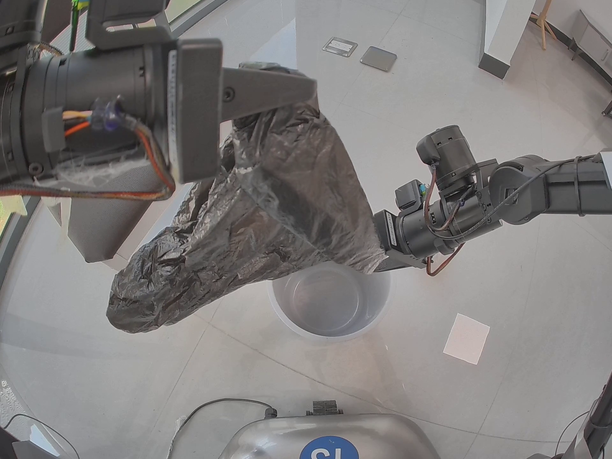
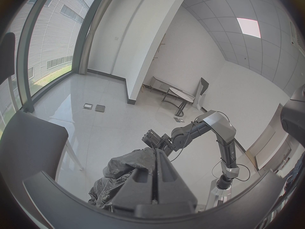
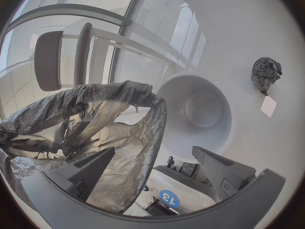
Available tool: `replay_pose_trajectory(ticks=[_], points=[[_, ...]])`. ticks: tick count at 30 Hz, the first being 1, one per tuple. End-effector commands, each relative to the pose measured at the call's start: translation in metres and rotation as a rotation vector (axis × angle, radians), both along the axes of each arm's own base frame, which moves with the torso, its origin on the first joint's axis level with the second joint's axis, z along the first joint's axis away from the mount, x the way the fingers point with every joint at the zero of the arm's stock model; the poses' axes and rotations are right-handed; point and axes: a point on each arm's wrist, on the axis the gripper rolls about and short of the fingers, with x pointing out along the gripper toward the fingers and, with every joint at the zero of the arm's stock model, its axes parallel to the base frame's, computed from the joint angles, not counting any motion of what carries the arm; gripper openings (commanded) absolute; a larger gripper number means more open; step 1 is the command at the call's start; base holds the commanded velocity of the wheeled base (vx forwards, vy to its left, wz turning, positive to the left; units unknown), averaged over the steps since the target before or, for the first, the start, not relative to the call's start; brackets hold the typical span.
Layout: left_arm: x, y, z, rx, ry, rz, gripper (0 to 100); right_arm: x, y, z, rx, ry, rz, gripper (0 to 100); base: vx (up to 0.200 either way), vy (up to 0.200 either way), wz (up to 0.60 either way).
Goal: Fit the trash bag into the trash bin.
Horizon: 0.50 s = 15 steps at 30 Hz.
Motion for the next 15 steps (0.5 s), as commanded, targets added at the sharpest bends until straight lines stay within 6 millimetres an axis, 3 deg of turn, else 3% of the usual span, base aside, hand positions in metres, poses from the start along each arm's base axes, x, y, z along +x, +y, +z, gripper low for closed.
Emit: replay_pose_trajectory(ticks=[1,7,15], points=[[0.001,-0.001,0.002,-0.004,-0.003,0.003,0,-0.004,0.005,0.004,0.007,-0.011,0.017,100,0.0,0.0,0.0],[0.0,0.001,0.003,-0.009,-0.006,0.006,0,-0.006,0.024,-0.003,0.012,-0.027,0.058,100,0.0,0.0,0.0],[0.0,0.002,0.004,-0.019,0.0,0.012,0,-0.006,0.035,-0.004,0.009,-0.059,0.061,100,0.0,0.0,0.0]])
